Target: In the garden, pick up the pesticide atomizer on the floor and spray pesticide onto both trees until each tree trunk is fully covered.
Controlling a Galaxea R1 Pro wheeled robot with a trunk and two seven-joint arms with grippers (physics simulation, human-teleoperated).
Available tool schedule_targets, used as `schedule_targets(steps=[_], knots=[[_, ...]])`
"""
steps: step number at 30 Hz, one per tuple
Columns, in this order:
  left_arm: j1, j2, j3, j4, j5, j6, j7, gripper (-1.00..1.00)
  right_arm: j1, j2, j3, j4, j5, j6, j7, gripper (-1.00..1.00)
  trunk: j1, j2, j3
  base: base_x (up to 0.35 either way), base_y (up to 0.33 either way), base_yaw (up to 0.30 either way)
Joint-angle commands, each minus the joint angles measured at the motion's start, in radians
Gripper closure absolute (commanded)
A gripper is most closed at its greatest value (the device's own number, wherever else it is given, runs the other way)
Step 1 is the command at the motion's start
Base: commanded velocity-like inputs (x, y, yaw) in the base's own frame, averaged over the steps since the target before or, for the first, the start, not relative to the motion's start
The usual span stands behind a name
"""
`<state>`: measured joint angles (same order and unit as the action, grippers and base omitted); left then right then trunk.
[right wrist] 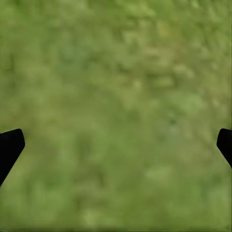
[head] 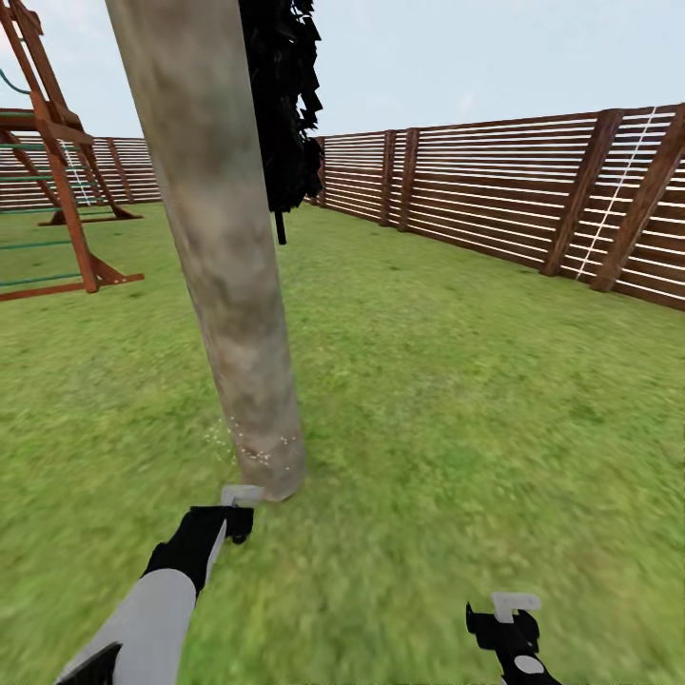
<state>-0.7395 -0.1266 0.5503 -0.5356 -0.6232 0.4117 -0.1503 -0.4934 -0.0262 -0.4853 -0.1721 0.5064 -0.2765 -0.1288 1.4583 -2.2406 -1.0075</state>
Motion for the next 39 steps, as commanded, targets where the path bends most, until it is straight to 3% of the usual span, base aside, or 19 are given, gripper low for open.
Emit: schedule_targets(steps=[1, 5, 8, 18, 30, 39], knots=[[-0.016, -0.006, 0.008, -0.010, -0.013, 0.023, -0.010, 1.00, -0.001, 0.000, -0.007, 0.002, 0.011, -0.004, -0.003, -1.00, 0.000, 0.000, -0.001, -0.008, 0.000, 0.000], [-0.115, -0.013, 0.008, -0.022, -0.012, 0.105, -0.012, 1.00, -0.001, 0.000, -0.007, 0.002, 0.010, -0.004, -0.003, -1.00, 0.000, 0.000, -0.001, -0.001, 0.000, 0.000], [-0.140, -0.008, 0.008, -0.023, -0.014, 0.149, -0.012, 1.00, 0.000, 0.000, -0.007, 0.002, 0.010, -0.004, -0.003, -1.00, 0.000, 0.000, -0.001, 0.000, 0.000, 0.002], [-0.141, -0.008, 0.006, -0.023, -0.015, 0.159, -0.012, 1.00, 0.003, 0.000, -0.007, 0.001, 0.009, -0.004, -0.005, -1.00, 0.000, 0.000, -0.001, 0.000, -0.134, 0.215], [-0.143, -0.009, 0.006, -0.023, -0.015, 0.159, -0.012, 1.00, 0.006, -0.006, -0.007, 0.000, 0.009, -0.004, -0.003, -1.00, 0.000, 0.000, -0.001, 0.006, -0.273, 0.007], [-0.143, -0.007, 0.006, -0.024, -0.015, 0.159, -0.012, 1.00, 0.006, -0.006, -0.007, 0.000, 0.009, -0.004, -0.003, -1.00, 0.000, 0.000, -0.001, 0.192, -0.221, 0.000]])
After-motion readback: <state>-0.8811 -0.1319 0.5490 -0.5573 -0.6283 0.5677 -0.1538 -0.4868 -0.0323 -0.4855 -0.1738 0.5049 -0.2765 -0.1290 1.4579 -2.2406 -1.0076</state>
